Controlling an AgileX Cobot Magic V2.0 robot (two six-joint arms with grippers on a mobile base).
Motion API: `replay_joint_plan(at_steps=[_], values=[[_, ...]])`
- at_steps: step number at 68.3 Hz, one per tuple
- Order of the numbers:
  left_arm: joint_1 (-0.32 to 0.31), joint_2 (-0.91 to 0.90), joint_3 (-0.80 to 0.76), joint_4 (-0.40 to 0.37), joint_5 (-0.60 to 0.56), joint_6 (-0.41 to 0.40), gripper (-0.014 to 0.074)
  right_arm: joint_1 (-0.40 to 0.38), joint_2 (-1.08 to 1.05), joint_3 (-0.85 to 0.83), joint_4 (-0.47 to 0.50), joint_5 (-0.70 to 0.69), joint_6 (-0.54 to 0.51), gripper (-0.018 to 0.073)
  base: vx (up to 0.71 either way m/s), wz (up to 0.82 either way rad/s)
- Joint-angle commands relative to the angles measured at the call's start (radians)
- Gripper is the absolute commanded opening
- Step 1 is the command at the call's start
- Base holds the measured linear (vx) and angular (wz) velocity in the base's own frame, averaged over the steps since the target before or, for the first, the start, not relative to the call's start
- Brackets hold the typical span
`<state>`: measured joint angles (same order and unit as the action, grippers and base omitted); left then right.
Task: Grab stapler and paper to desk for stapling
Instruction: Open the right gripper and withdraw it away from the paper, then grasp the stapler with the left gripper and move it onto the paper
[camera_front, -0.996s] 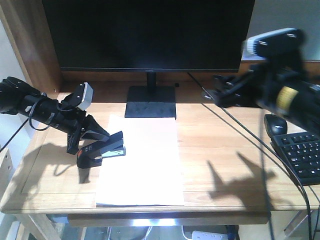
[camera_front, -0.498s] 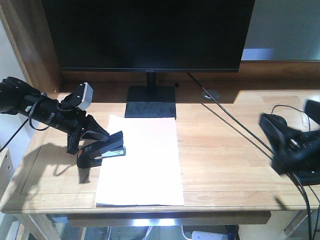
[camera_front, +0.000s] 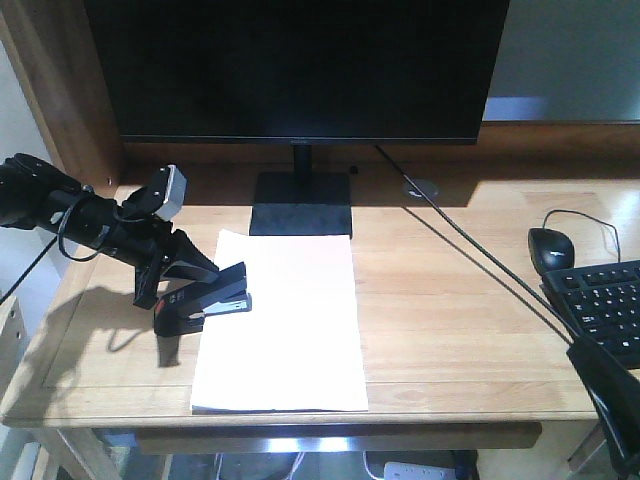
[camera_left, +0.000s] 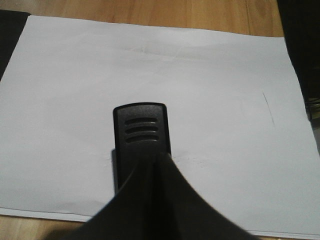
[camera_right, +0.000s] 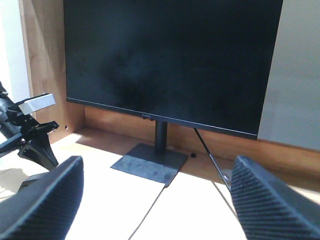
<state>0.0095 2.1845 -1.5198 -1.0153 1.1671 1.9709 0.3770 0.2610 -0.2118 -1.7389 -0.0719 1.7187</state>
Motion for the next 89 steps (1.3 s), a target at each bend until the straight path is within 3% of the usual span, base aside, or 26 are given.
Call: replay_joint_plan(at_steps=[1, 51, 64, 89], values=[[-0.005, -0.059, -0.024, -0.055, 0.038, -0.004, -0.0006, 0.000, -0.032, -0.016, -0.022, 0.026, -0.001, 0.0568, 0.00, 0.00], [-0.007, -0.059, -0.024, -0.056, 0.051, -0.004, -0.0006, 0.000, -0.061, -0.016, -0.022, 0.030, -0.001, 0.0568, 0.00, 0.00], [-0.007, -0.058, -0.024, -0.107, 0.050, -0.002, -0.0006, 0.000, -0.061, -0.016, -0.022, 0.030, -0.001, 0.0568, 0.00, 0.00], [-0.051, -0.039, -0.024, -0.113, 0.000, -0.014, -0.0006, 0.000, -0.061, -0.016, -0.022, 0.030, -0.001, 0.0568, 0.00, 0.00]])
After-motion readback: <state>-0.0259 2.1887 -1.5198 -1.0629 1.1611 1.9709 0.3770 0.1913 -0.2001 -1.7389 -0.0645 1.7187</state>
